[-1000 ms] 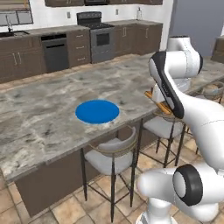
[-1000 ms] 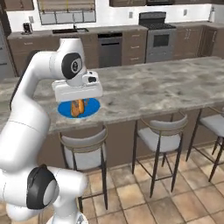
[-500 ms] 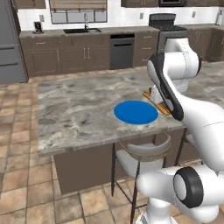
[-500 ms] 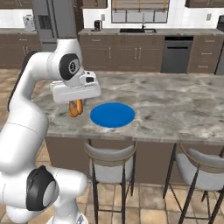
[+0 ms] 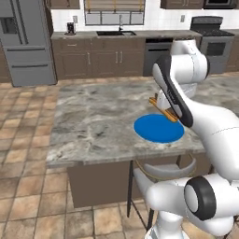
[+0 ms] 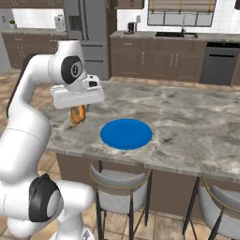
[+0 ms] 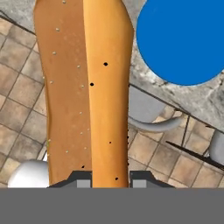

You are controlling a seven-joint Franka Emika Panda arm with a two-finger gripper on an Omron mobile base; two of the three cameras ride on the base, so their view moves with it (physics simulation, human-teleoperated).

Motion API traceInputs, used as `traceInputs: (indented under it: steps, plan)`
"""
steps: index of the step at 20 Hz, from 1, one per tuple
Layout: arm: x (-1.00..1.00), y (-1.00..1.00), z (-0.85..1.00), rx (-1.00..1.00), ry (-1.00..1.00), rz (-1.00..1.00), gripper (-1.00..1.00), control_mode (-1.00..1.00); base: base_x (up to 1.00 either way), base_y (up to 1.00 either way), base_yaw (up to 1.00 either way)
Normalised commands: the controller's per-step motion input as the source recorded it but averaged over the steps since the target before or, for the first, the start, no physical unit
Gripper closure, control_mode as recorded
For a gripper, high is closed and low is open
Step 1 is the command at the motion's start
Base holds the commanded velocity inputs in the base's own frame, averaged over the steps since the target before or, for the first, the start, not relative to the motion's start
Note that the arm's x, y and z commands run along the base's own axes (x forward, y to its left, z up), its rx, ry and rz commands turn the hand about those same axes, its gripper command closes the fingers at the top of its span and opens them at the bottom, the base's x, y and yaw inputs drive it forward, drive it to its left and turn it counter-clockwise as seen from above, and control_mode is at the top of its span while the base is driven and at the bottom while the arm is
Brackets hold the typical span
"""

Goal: Move the hot dog bun to the plate on the dining table and place the condiment next to that plate. Then navigate to the fridge and take the sausage and place it on the plate as well.

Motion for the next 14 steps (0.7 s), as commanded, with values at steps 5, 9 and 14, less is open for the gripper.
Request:
traceInputs:
  steps: [5,9,14]
  plan:
    - [0.18,-0.19,-0.02,0.03,0.02,0.04,1.0,-1.0,0.28,-0.26,0.06]
    - [0.74,-0.25,-0.29,0.02,0.06,0.09,1.0,-1.0,0.0,0.0,0.0]
    - [0.88,-0.22,-0.28,0.0,0.07,0.05,1.0,-1.0,0.0,0.0,0.0]
